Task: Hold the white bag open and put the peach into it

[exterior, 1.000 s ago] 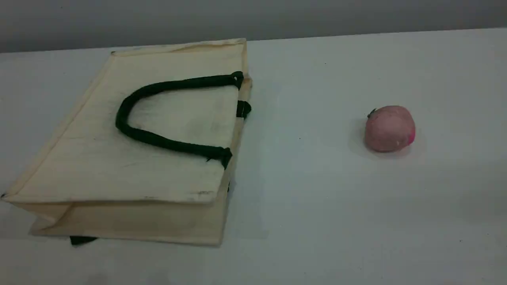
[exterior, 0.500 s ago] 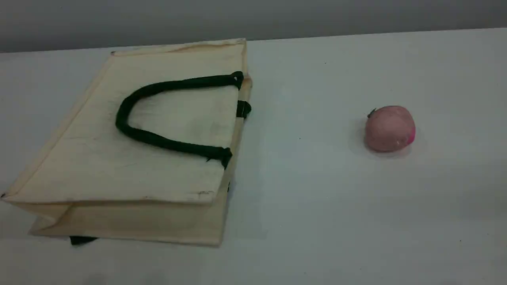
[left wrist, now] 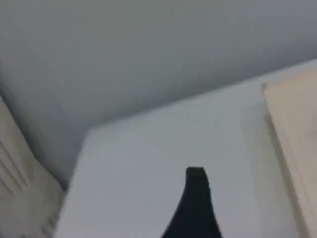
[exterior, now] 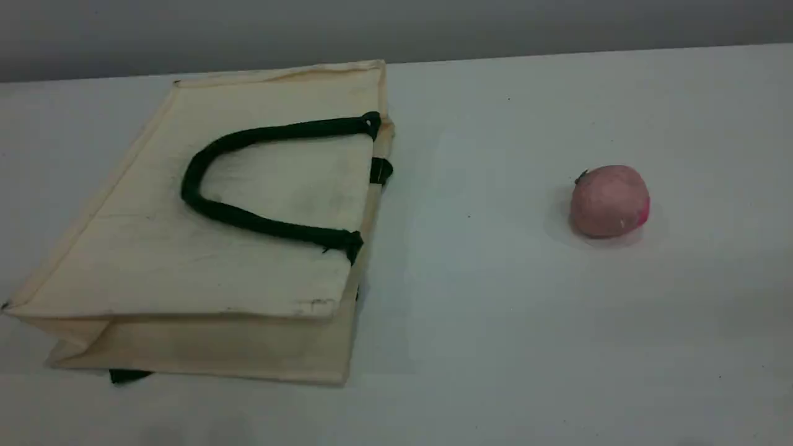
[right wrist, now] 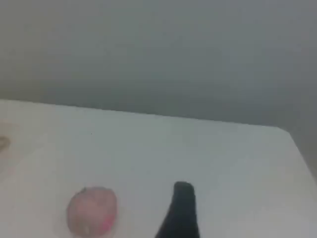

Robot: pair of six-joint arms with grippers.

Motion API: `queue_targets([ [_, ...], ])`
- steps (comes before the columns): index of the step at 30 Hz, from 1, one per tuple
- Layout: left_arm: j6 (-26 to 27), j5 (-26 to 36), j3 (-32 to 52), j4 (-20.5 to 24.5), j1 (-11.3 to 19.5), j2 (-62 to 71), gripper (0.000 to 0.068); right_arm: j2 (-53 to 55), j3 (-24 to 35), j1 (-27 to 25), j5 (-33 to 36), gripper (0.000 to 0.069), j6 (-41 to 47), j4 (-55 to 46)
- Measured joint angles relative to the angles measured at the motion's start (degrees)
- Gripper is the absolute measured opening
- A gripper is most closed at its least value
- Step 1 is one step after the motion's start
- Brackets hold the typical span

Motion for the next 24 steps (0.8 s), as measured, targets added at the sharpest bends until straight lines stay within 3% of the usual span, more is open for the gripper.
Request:
queue_targets([
  [7,-3.06,-14.57,0.00,0.89,0.00,0.00,0.0550,0.00,0.00,0.00,-6.77,0.0580,0.00,4.30],
  [11,-9.34,-20.82,0.00,0.83,0.00,0.00,0.0550,0.00,0.00,0.00,-8.99,0.0580,0.00,6.99],
  [19,-19.71,-26.20,0.00,0.83,0.00,0.00,0.0550,0.00,0.00,0.00,-13.08,0.0580,0.00,11.23],
  [24,-25.08,-26.01,0.00,0.78,0.00,0.00,0.0550,0.00,0.00,0.00,-12.97,0.0580,0.00,12.19],
])
